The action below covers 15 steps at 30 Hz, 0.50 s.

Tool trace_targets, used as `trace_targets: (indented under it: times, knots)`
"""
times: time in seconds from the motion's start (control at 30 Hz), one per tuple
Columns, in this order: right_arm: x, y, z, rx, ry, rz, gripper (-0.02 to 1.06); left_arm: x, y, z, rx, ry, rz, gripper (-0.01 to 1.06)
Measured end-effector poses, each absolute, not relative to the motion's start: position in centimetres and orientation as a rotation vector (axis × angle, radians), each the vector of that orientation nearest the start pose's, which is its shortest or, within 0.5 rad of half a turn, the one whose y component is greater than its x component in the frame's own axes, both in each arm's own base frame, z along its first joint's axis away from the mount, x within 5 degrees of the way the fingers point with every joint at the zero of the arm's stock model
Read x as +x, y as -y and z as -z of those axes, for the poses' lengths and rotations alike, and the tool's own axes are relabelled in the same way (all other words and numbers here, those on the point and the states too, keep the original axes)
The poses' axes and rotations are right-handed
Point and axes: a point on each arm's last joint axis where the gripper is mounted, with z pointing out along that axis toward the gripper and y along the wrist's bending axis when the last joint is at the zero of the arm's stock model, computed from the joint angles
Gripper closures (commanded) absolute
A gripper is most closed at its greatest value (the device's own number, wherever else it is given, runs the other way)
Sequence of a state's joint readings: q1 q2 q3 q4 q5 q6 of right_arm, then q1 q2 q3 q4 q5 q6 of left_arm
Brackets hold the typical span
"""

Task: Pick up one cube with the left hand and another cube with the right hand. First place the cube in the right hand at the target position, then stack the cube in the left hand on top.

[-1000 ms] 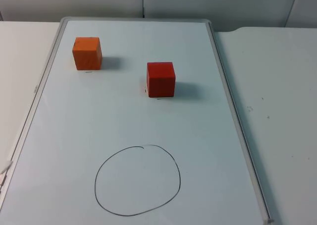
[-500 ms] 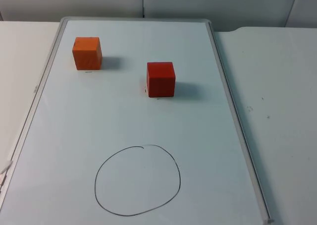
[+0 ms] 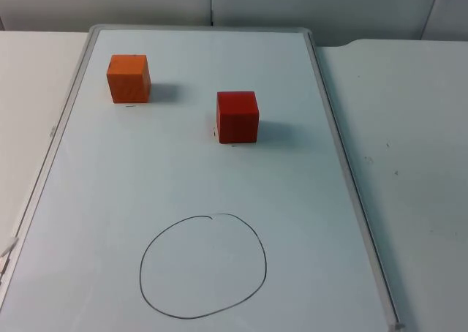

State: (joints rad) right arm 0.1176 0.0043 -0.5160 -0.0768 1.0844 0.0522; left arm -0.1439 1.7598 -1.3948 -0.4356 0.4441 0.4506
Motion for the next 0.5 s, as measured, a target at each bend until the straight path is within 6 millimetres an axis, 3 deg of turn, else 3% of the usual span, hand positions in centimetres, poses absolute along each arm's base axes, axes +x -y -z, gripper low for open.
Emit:
trace_targets:
  times: [0.1, 0.5]
  knots:
    - [-0.6, 0.7, -28.0, -0.062, -2.053, -0.013, 0.0, 42.0, 8.4, -25.9, 0.287, -2.267, 0.263, 0.0]
    - [-0.6, 0.7, -28.0, -0.062, -2.053, -0.015, 0.0, 45.3, 9.8, -20.5, 0.184, -2.35, 0.308, 0.0]
